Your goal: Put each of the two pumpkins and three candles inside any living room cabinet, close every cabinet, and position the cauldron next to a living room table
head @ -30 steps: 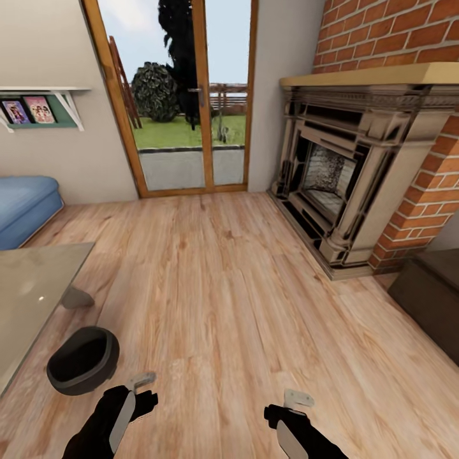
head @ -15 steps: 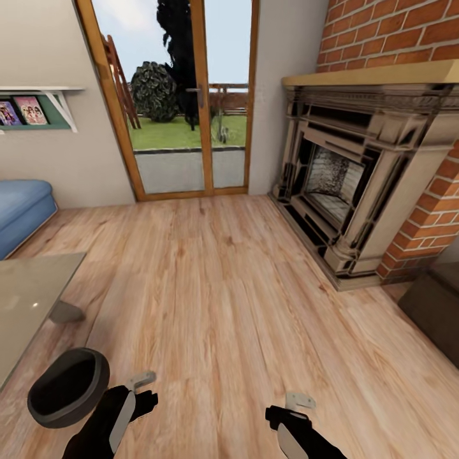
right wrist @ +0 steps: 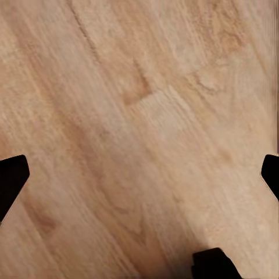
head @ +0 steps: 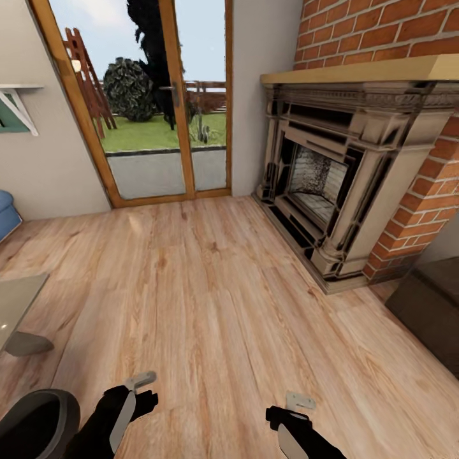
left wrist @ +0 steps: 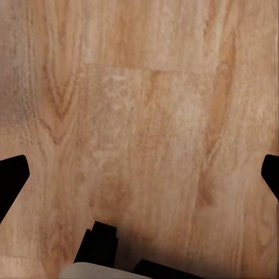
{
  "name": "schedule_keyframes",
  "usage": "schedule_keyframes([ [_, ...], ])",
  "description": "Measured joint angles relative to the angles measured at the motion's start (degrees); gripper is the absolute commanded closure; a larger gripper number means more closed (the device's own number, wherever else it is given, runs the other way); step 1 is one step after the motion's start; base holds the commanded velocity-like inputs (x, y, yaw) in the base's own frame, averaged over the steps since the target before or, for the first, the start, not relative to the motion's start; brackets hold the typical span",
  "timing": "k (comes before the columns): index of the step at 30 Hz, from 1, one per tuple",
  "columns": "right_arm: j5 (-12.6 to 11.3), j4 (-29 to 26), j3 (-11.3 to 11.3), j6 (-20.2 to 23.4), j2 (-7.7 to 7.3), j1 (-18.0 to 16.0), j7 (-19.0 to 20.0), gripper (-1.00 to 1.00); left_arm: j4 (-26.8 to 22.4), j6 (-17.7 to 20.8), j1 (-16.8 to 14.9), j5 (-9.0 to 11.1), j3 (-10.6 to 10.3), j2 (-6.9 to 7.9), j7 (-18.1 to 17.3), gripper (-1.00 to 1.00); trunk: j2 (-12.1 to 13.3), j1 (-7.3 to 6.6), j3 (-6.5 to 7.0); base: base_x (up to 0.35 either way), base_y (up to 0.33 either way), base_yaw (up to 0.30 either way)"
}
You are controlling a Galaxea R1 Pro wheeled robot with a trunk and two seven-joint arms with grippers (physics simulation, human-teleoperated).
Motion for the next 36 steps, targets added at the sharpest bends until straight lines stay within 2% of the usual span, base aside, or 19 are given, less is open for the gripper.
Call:
schedule_keyframes([
  [6,0.00,0.00,-0.02,0.00,0.00,0.00,0.00,-1.00,0.00,0.01,0.00,-0.02,-0.06,-0.02,0.00,-1.00,0.00,0.00,-0.16,0.124,0.000,-0.266],
  [29,0.00,0.53,-0.10,-0.23,-0.09,0.00,-0.09,-1.00,0.00,-0.04,0.00,-0.02,-0.09,-0.02,0.00,-1.00,0.00,0.00,-0.38,0.004,0.000,-0.276],
  [36,-0.40,0.56,-0.15,-1.65,-0.21,0.00,-0.05,-1.00,0.00,-0.02,0.00,-0.04,-0.09,-0.02,0.00,-1.00,0.00,0.00,-0.38,0.000,0.000,-0.283],
])
